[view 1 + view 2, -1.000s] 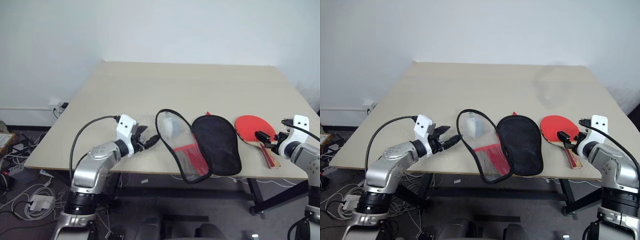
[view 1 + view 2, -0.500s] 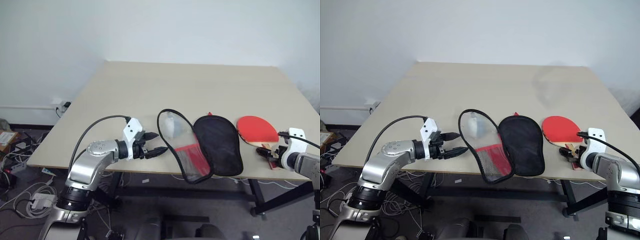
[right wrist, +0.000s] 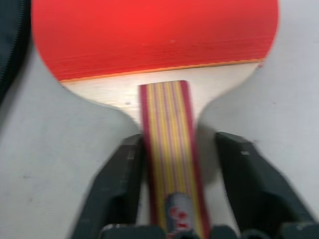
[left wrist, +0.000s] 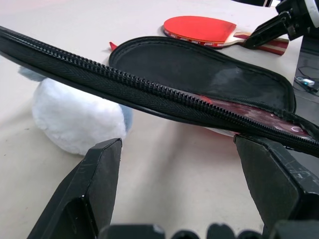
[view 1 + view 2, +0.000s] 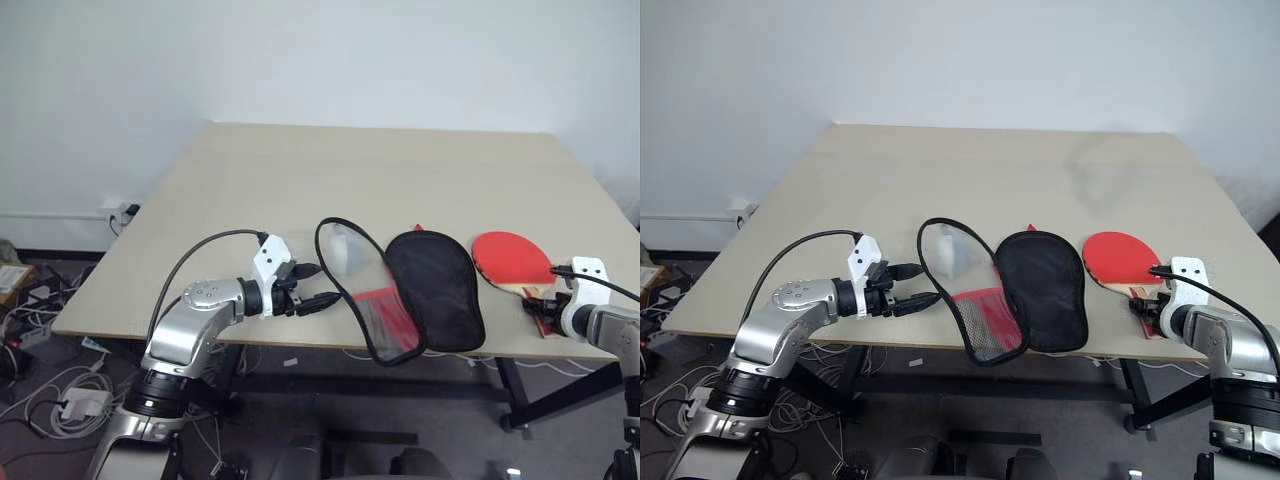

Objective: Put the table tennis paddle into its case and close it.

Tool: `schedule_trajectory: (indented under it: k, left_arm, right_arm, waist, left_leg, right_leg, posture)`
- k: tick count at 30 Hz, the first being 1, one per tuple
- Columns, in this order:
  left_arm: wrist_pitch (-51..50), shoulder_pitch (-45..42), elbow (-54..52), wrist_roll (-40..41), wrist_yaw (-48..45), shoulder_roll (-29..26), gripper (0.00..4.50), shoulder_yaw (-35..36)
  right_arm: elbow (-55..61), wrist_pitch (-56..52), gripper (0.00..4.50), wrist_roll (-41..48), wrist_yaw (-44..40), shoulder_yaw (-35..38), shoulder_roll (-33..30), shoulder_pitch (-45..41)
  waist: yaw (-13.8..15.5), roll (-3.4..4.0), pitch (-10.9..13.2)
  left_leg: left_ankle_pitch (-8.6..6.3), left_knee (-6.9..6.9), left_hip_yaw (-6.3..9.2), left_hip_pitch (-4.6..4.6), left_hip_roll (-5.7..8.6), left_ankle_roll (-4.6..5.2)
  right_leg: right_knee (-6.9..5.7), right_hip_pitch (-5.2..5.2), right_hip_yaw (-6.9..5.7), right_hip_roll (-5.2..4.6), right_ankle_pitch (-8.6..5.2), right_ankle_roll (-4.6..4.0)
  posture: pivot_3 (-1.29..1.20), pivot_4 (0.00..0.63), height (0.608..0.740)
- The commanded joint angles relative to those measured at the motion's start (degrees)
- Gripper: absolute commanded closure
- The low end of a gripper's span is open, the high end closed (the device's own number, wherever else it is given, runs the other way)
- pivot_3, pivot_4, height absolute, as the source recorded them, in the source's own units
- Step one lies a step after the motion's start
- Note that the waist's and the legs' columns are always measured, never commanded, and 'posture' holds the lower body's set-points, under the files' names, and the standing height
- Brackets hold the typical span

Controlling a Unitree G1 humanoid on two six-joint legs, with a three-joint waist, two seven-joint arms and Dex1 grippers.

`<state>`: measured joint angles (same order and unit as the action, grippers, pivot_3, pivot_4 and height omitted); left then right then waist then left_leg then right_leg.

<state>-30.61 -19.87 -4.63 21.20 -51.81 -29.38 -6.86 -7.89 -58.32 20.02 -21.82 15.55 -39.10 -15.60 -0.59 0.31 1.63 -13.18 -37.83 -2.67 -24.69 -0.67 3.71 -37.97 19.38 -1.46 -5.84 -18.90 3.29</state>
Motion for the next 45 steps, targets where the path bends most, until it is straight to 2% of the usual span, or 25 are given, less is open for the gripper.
schedule_trajectory:
  k: [1, 5, 11, 17, 20, 26, 33, 36, 41, 42, 45]
  left_arm:
    - [0.77, -1.05, -0.38, 0.13, 0.17, 0.29, 0.65, 0.62]
    - [0.89, -1.10, 0.78, -0.08, 1.03, 1.19, 0.65, 0.66]
    - [0.57, -1.16, 1.02, -0.20, 0.78, 2.01, 0.65, -0.09]
    - [0.64, -1.64, 1.31, -0.50, 0.97, 2.59, 0.65, -0.62]
    - [0.71, -2.09, 1.69, -0.47, 1.07, 2.96, 0.65, -0.69]
    - [0.82, -3.00, 2.64, -0.65, 1.52, 4.31, 0.65, -1.08]
    - [0.82, -3.35, 2.97, -0.98, 1.60, 5.15, 0.65, -1.19]
    - [0.72, -3.41, 2.93, -0.99, 1.56, 5.16, 0.65, -1.12]
    - [0.58, -3.48, 2.85, -1.00, 1.55, 5.14, 0.65, -1.12]
    - [0.53, -3.49, 2.80, -1.04, 1.57, 5.21, 0.65, -1.25]
    - [0.40, -3.46, 2.59, -1.07, 1.45, 5.37, 0.65, -1.61]
  right_arm:
    - [2.66, 1.02, 3.30, -0.10, -0.40, 0.54, 0.02, -0.32]
    - [11.33, -0.55, 3.30, 3.75, -1.11, 3.38, 1.42, -0.42]
    - [21.20, -8.99, 3.30, 6.55, 2.36, 2.91, 4.14, -4.38]
    - [28.02, -17.11, 3.30, 8.16, 6.63, 0.83, 11.26, -6.18]
    - [29.88, -18.29, 3.30, 5.93, 9.63, -1.11, 14.00, -4.23]
    - [33.66, -21.79, 3.30, 7.32, 11.53, 0.26, 18.92, -1.54]
    - [35.07, -22.83, 3.30, 6.37, 12.37, -0.76, 20.44, 1.01]
    - [35.01, -22.31, 2.37, 6.29, 12.23, -0.88, 20.10, 1.78]
    - [35.38, -20.52, 0.56, 6.18, 10.94, -2.01, 17.78, 2.47]
    - [36.14, -19.41, 0.23, 7.34, 10.15, -0.38, 18.31, 1.52]
    - [38.29, -16.28, 0.23, 10.88, 8.04, 4.39, 19.85, -1.20]
  waist:
    - [0.01, 0.00, 0.00]
    - [-0.01, 0.09, 0.02]
    - [0.10, 0.11, 0.01]
    - [0.95, 0.10, 0.01]
    - [1.08, 0.10, 0.00]
    - [1.04, 0.10, 0.00]
    - [1.07, 0.10, 0.00]
    - [1.04, 0.10, 0.00]
    - [1.03, 0.10, 0.00]
    - [1.03, 0.10, 0.00]
    - [1.03, 0.10, 0.00]
  left_leg:
    - [0.00, 0.00, 0.00, 0.00, 0.00, 0.00]
    - [0.00, 0.02, -0.01, 0.00, -0.01, 0.00]
    - [0.00, 0.02, -0.02, 0.00, -0.08, 0.00]
    - [-0.01, 0.03, 0.01, 0.00, -0.05, 0.01]
    - [-0.01, 0.04, -0.01, 0.00, 0.02, 0.02]
    - [-0.02, 0.04, -0.01, 0.00, 0.11, 0.04]
    - [-0.02, 0.04, -0.02, 0.00, 0.11, 0.04]
    - [-0.02, 0.04, -0.01, 0.00, 0.12, 0.04]
    - [-0.02, 0.04, -0.01, 0.00, 0.11, 0.04]
    - [-0.03, 0.04, -0.01, 0.00, 0.11, 0.04]
    - [-0.02, 0.04, -0.01, 0.00, 0.11, 0.04]
  right_leg:
    - [0.00, -0.01, -0.01, 0.00, 0.00, 0.00]
    - [-0.01, 0.04, 0.03, -0.01, 0.00, 0.00]
    - [-0.02, 0.04, 0.05, -0.02, 0.00, 0.01]
    - [-0.03, 0.04, 0.04, -0.04, 0.00, 0.01]
    - [-0.04, 0.06, 0.06, -0.04, 0.00, 0.01]
    - [-0.06, 0.08, 0.13, -0.03, 0.00, 0.00]
    - [-0.08, 0.10, 0.13, 0.00, 0.00, 0.00]
    - [-0.07, 0.09, 0.13, -0.01, 0.00, 0.00]
    - [-0.07, 0.10, 0.13, 0.00, 0.00, 0.00]
    - [-0.07, 0.10, 0.13, 0.00, 0.00, 0.01]
    - [-0.07, 0.09, 0.14, 0.00, 0.00, 0.01]
  posture:
    - [0.00, 0.000, 0.715]
    - [0.00, 0.000, 0.715]
    - [0.00, 0.000, 0.715]
    - [0.00, 0.000, 0.715]
    - [0.00, 0.000, 0.715]
    - [0.00, 0.000, 0.715]
    - [0.00, 0.000, 0.715]
    - [0.00, 0.000, 0.715]
    - [0.00, 0.000, 0.715]
    - [0.00, 0.000, 0.715]
    - [0.00, 0.000, 0.715]
